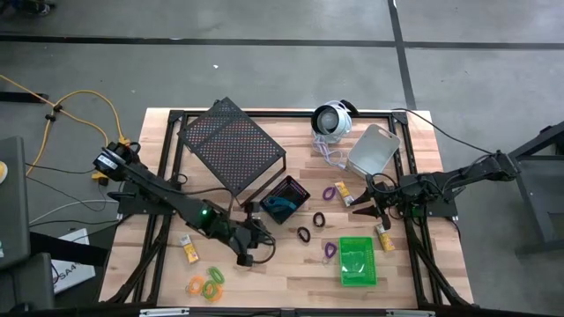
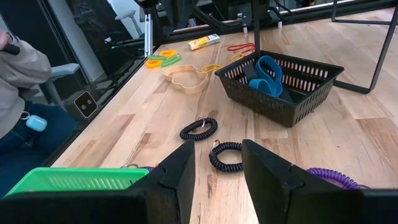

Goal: Pick & Place Office Desk Supplies
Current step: Put the brown rubber band into the black bin

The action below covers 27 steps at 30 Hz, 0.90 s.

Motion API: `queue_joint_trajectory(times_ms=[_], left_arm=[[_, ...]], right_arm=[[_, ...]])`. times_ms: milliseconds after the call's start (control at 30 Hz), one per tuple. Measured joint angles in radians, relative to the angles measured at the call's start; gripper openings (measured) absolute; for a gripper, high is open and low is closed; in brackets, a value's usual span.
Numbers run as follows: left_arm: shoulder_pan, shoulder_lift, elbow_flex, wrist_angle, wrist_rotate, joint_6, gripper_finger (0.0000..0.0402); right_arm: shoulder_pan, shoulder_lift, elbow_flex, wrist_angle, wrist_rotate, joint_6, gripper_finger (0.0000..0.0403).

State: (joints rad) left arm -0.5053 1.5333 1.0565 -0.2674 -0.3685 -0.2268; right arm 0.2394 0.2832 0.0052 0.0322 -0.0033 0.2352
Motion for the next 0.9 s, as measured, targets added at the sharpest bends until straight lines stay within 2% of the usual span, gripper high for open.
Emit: queue_joint_trajectory(times_ms=[167,500,733,900], left_arm=[[0.007,0.033,0.000,-0.108,0.001,-0.047,0.0056],[0.007,0.149,0.000,-0.115,0.065,-0.073,0.0056],[0.014,0.183,0.000,-0.118,0.067,-0.055,0.0056],[0.047,0.213,0.000,-0.119,0.118,-0.093,0.0056]], right_arm=[[0.000,0.000,0.000,0.000,0.000,0.000,0.0120],[0.000,0.000,0.000,0.000,0.000,0.000,0.0120],[0.000,0.000,0.000,0.000,0.000,0.000,0.0120],[0.000,0.000,0.000,0.000,0.000,0.000,0.0120]])
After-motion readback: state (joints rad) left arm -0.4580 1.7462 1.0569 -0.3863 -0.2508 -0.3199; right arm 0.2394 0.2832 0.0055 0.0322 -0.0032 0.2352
